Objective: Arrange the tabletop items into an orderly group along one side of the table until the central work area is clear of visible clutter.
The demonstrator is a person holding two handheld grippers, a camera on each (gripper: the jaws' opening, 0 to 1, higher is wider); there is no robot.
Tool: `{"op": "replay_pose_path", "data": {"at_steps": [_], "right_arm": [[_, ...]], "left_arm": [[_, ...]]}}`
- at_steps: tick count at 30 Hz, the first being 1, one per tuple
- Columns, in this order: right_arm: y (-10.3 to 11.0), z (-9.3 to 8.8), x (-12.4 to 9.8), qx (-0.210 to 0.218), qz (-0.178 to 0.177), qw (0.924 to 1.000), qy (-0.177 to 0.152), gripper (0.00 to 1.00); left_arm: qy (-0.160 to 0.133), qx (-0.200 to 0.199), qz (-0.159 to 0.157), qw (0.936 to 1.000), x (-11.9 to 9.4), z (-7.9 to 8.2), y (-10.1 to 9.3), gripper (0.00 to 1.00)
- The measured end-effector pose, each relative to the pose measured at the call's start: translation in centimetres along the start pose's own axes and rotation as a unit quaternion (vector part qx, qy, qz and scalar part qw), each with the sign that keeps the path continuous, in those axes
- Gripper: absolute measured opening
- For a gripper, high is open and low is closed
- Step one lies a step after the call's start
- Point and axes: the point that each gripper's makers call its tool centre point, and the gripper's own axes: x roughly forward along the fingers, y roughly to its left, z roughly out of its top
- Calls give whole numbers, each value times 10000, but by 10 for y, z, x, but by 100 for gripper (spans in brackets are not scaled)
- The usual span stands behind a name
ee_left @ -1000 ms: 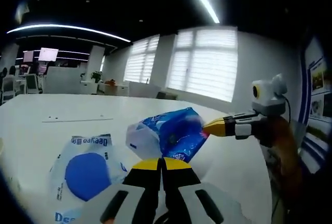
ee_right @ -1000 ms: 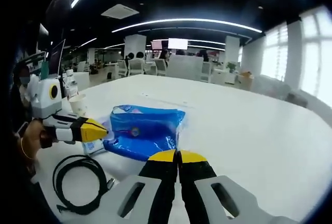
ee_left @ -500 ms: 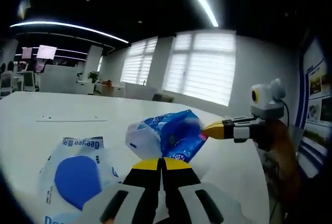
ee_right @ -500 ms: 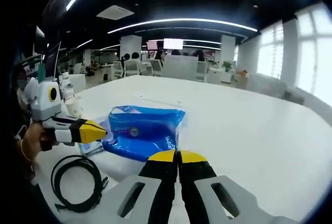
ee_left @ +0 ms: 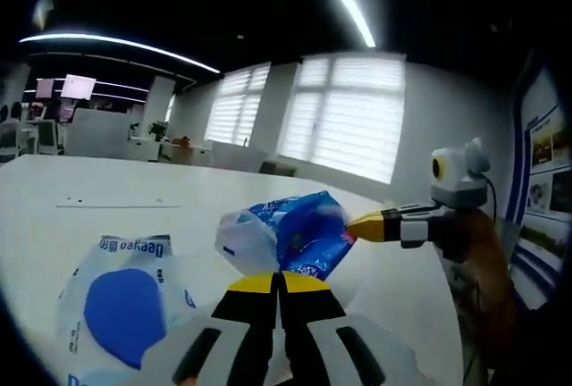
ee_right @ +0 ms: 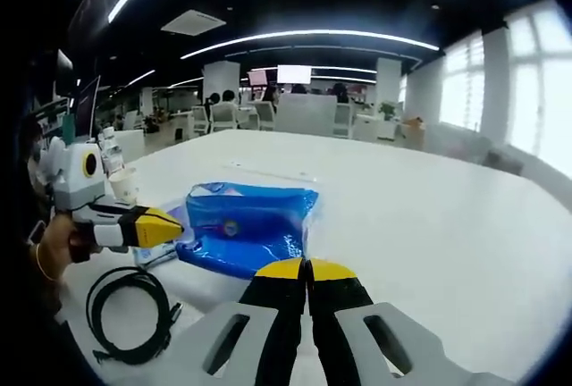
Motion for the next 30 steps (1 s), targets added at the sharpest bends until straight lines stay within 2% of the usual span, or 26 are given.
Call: {"op": "replay_pose_path", "data": {"at_steps": [30], "right_arm": [[-16,-5,2,363,-112,9993,-52,0]], "left_arm": [[-7,-131,26,9999,15,0,-2,0]]}}
